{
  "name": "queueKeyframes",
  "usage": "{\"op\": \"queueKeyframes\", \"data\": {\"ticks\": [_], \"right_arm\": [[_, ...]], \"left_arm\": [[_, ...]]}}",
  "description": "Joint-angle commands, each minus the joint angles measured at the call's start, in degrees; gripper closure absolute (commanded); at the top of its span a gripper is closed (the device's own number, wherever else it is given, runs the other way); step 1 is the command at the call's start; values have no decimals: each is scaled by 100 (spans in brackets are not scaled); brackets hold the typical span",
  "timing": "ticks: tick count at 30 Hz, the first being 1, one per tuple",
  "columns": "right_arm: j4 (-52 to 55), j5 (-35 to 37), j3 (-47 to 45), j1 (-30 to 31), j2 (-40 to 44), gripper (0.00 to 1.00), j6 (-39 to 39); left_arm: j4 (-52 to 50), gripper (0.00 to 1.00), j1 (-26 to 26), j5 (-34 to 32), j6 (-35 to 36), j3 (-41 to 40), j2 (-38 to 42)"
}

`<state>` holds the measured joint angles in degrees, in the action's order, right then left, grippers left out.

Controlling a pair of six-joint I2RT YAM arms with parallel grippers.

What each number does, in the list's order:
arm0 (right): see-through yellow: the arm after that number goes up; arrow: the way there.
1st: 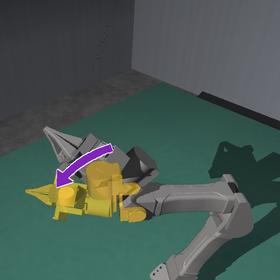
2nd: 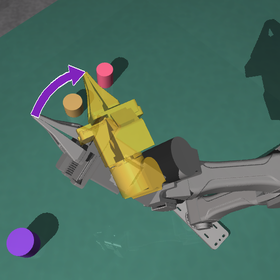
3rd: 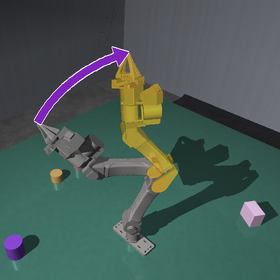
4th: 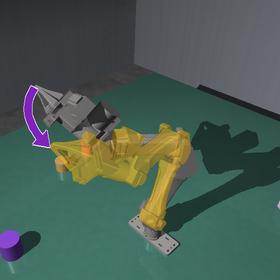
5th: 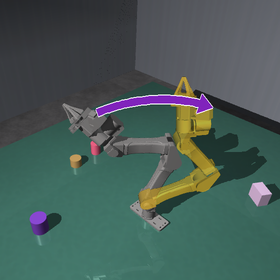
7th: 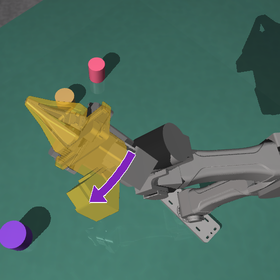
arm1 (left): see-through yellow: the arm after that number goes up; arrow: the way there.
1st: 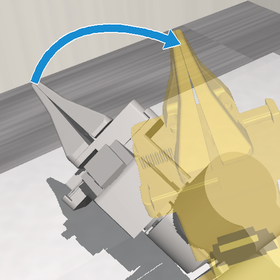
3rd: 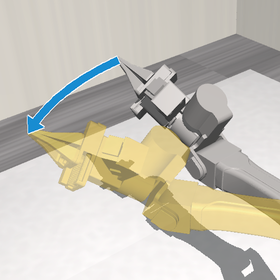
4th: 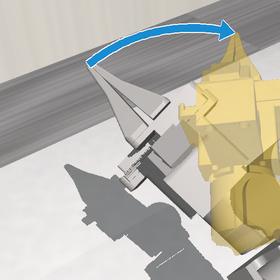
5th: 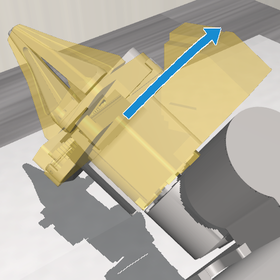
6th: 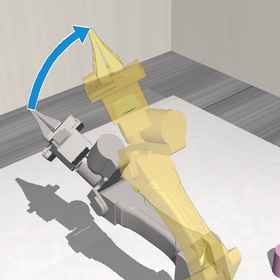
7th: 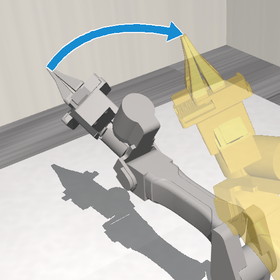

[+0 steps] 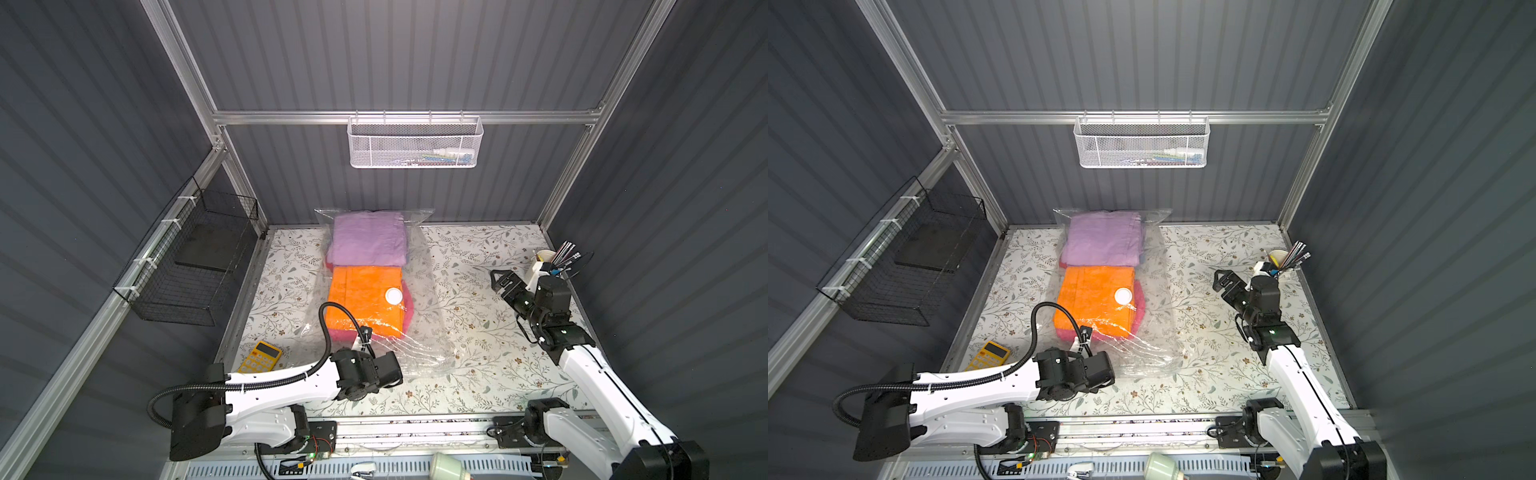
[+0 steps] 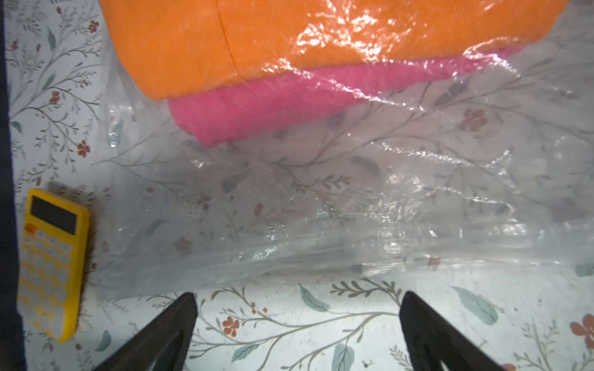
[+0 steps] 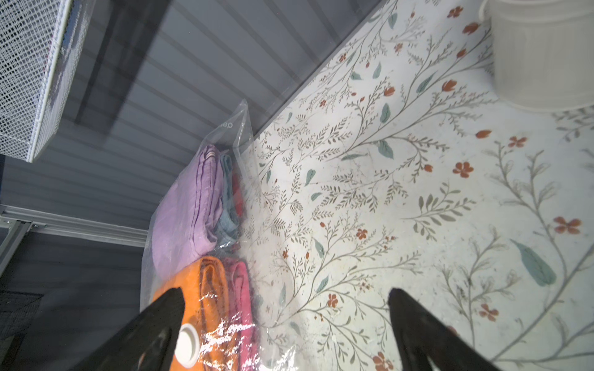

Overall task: Take the trousers out of the vacuum bag
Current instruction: Adjust the vacuum bag at the center of the board.

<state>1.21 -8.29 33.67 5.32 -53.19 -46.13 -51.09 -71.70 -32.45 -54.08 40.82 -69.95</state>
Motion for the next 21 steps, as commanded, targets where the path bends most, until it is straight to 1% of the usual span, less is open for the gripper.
{"op": "queueKeyframes", "data": {"ticks": [1,5,11,15,21], "right_arm": [[476,-567,-361,117,71,1,-263],[599,-494,-541,352,120,1,-266],[446,-416,-621,393,204,1,-422],[432,-375,-550,391,193,1,-410],[371,-271,-531,393,220,1,-409]], "left_arm": [[712,0,-30,320,148,-307,-132],[823,0,-28,250,380,-219,-586],[1099,0,-11,118,391,-140,-1241],[1572,0,250,196,593,-155,-1510],[2541,0,799,657,1182,-242,-1755]]}}
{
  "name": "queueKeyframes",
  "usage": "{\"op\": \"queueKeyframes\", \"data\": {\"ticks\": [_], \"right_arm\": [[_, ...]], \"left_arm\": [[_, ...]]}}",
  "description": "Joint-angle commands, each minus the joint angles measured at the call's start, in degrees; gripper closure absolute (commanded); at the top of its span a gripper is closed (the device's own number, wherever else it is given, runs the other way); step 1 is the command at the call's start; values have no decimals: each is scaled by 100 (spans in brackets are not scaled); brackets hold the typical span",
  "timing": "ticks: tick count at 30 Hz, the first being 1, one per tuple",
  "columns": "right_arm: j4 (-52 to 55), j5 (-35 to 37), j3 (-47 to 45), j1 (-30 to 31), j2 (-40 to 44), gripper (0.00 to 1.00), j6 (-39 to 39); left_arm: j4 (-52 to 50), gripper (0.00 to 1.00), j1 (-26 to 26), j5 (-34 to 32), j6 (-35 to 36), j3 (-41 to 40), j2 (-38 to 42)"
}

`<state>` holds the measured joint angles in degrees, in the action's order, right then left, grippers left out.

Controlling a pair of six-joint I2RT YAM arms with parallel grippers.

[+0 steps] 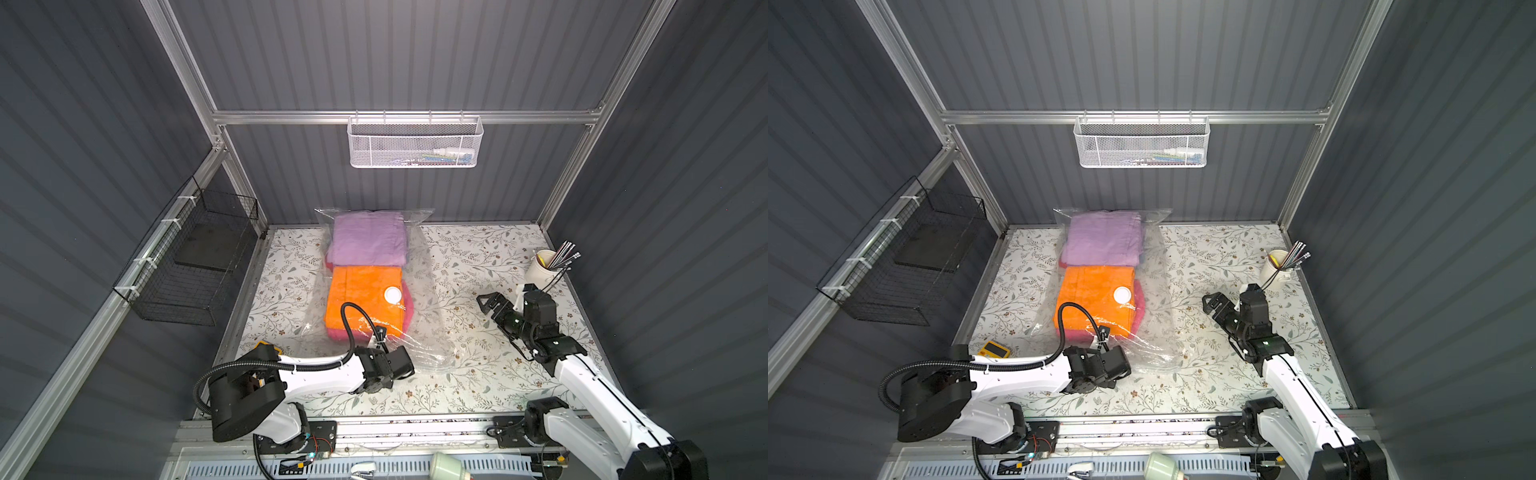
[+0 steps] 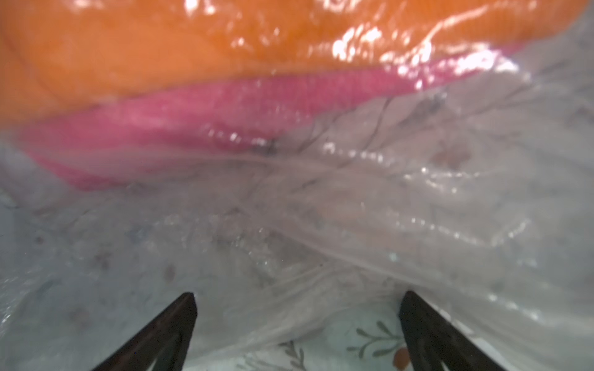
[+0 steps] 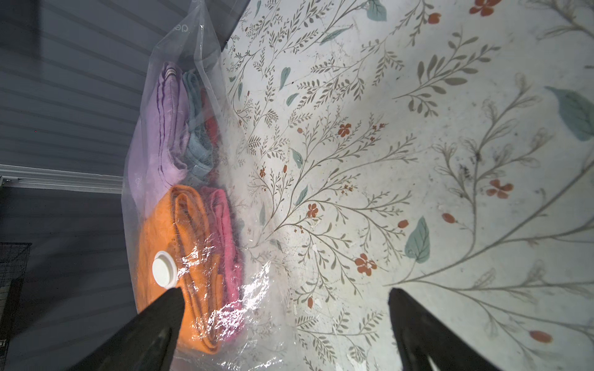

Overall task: Take the trousers out of the vacuum bag
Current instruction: Adjust the vacuum bag at the center of the board.

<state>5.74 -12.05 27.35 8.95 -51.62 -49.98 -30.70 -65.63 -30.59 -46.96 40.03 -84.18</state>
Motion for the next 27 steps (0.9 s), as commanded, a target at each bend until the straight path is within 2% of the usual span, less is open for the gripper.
{"op": "queueKeyframes", "data": {"ticks": [1,14,21,24,27], "right_arm": [[-97,130,95,28,62,1,-16],[-134,323,335,-115,-129,1,286],[-161,170,489,-391,-280,1,410],[-153,90,534,-476,-298,1,436],[-157,71,500,-491,-278,1,410]], "left_arm": [[648,0,248,542,570,-133,-401],[1912,0,496,1193,1207,820,-1510],[2276,0,551,1688,1655,1777,-1903],[2018,0,542,1830,1743,1969,-1729],[1680,0,534,1807,1758,1705,-1109]]}}
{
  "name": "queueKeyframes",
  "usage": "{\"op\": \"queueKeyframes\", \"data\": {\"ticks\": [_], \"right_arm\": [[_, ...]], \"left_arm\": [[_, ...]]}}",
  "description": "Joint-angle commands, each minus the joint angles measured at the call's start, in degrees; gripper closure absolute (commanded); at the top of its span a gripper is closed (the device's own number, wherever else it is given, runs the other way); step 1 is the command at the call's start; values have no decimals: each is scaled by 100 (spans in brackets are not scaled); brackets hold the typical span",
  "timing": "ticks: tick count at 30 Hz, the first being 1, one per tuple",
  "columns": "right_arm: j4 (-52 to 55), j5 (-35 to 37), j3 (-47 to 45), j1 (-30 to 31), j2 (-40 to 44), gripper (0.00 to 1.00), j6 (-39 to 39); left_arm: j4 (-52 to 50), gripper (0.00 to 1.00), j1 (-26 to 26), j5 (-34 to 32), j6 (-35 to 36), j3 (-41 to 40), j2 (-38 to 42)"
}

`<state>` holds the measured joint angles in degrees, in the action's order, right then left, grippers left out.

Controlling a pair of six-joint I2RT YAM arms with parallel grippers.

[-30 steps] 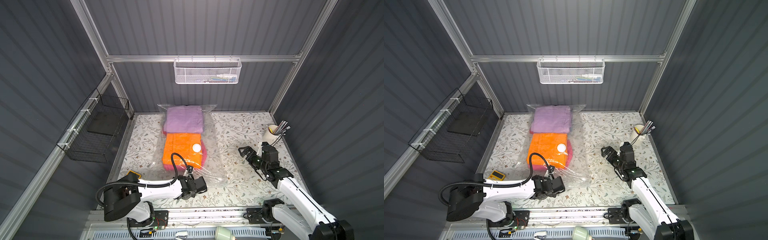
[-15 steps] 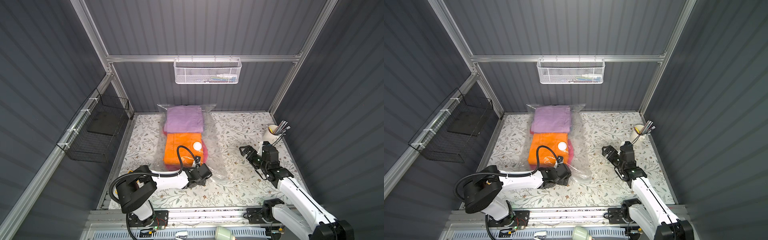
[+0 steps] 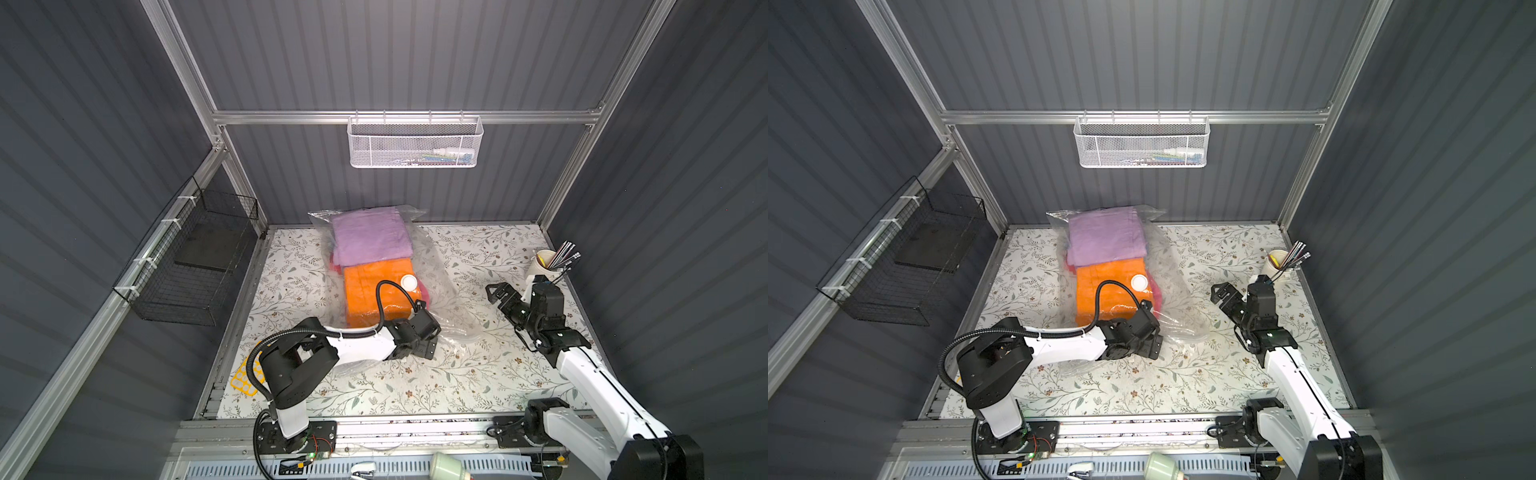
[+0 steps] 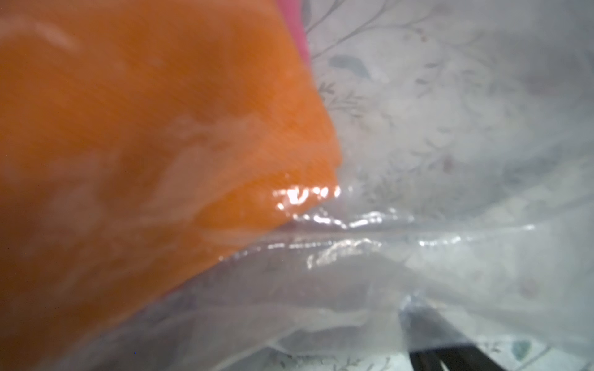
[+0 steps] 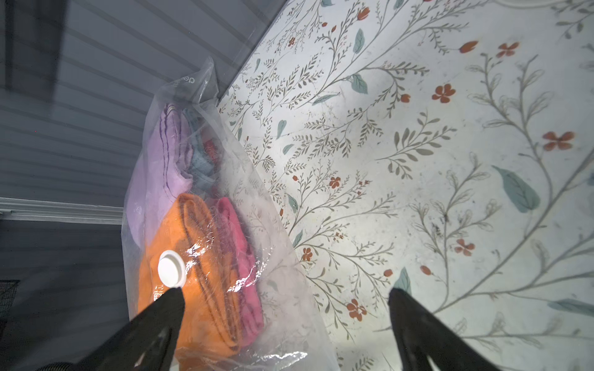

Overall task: Take the trousers out of the vacuum bag
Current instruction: Adjust the vacuum bag at the center of the board, then open the vacuum bag at the center of the board.

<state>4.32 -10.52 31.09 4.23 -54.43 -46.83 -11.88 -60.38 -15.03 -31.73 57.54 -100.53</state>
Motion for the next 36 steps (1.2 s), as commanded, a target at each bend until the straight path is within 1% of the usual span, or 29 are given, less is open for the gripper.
{"op": "queueKeyframes", "data": {"ticks": [1,5,8,12,15,18,21,27,32,35,36], "right_arm": [[-26,-81,102,-14,12,1,71],[-119,-111,-4,-29,-42,1,-53],[-170,-203,-33,-27,-77,1,-154],[-154,-245,-48,-27,-7,1,-191],[-27,-178,-52,-26,108,1,-160],[49,-96,-90,-29,217,1,-148],[21,-103,-142,-27,253,1,-190],[6,-160,-111,-26,212,1,-185],[25,-124,-116,-36,275,1,-191],[21,-141,-134,-36,293,1,-211],[26,-143,-143,-36,300,1,-213]], "left_arm": [[-367,0,-19,155,258,-111,752],[-1236,0,-344,-570,403,-269,1615],[-1677,0,-654,-1031,466,-404,2013],[-2175,0,-1020,-1528,521,-679,2335],[-2835,0,-1248,-1842,228,-691,2381],[-3459,0,-1614,-2120,-166,-617,2284],[-3855,0,-1807,-2207,-518,-634,2110],[-3873,0,-1857,-2225,-606,-734,1813],[-4127,0,-1846,-2689,-830,-473,1216],[-3977,2,-1835,-2671,-747,-417,924],[-4054,2,-1832,-2768,-788,-355,856]]}}
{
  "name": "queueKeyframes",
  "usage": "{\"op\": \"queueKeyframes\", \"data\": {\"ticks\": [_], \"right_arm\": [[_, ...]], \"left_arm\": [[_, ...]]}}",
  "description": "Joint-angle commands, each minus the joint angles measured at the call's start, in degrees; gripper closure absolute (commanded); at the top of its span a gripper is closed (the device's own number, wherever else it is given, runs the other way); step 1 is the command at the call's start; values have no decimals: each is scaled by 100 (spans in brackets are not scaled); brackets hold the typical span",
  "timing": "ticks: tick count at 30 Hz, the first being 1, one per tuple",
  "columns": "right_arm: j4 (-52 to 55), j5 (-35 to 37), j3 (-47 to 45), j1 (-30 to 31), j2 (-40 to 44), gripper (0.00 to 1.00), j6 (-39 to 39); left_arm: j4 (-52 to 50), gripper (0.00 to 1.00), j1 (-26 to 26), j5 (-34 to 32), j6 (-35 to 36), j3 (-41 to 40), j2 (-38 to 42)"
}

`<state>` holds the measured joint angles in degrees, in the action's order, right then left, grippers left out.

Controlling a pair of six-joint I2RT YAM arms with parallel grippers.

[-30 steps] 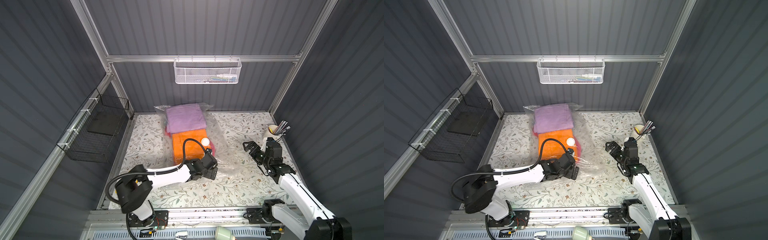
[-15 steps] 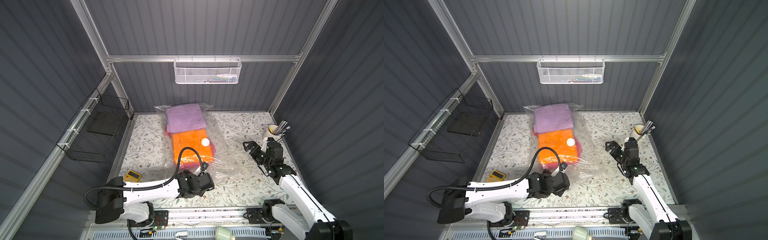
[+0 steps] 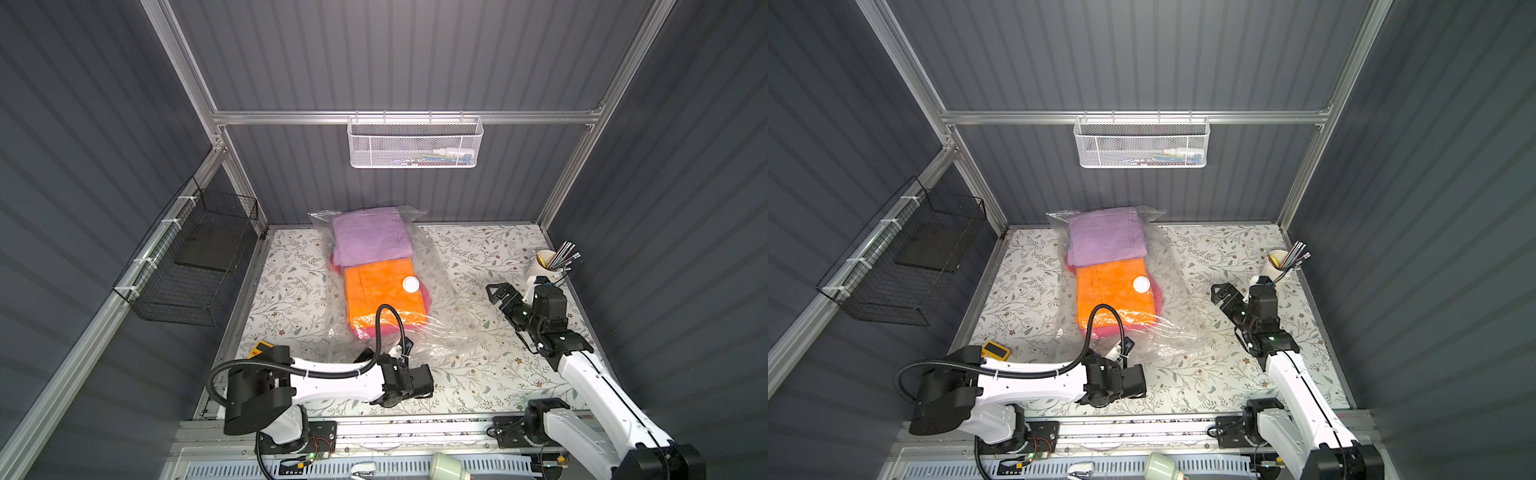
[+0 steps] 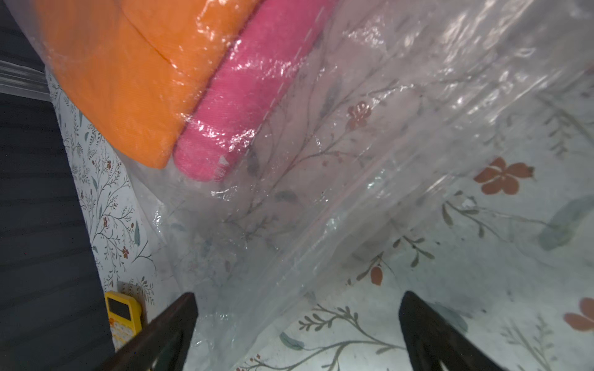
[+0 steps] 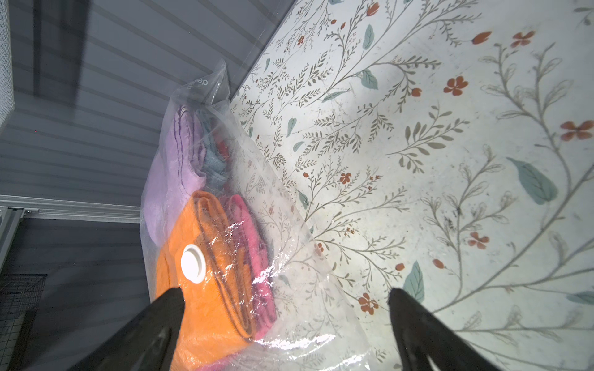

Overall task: Take the trousers out of the vacuum bag
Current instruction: Open the vacuum bag at the center of the board.

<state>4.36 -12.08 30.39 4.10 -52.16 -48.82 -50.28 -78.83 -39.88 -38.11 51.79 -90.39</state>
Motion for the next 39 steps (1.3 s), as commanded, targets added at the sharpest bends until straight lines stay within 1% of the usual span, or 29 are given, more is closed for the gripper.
{"op": "queueKeyframes", "data": {"ticks": [1,6,9,13,16,17,18,21,24,31,33,37,39], "right_arm": [[32,12,-77,-23,87,1,-14],[18,57,-75,-31,101,1,-9],[19,33,-59,-38,109,1,-11],[95,65,-53,-57,179,1,20],[145,82,-54,-81,245,1,39],[156,100,-65,-97,259,1,33],[153,109,-76,-96,267,1,31],[140,102,-77,-119,250,1,23],[128,91,-71,-120,222,1,11],[131,73,-54,-128,239,1,-5],[146,79,-58,-137,257,1,-4],[160,77,-77,-130,276,1,-22],[146,69,-87,-146,285,1,-31]], "left_arm": [[-225,2,21,-333,-129,239,-187],[50,4,118,-277,136,281,-159],[189,6,396,-152,239,274,-198],[554,9,595,33,387,159,-123],[607,18,706,94,402,130,-129],[627,22,725,109,429,137,-113],[674,24,737,183,492,127,-81],[804,20,738,427,540,60,12],[684,19,740,368,433,33,-59],[758,20,765,312,313,94,-330],[748,27,803,249,308,153,-374],[846,31,901,208,360,174,-358],[900,39,952,183,405,187,-378]]}}
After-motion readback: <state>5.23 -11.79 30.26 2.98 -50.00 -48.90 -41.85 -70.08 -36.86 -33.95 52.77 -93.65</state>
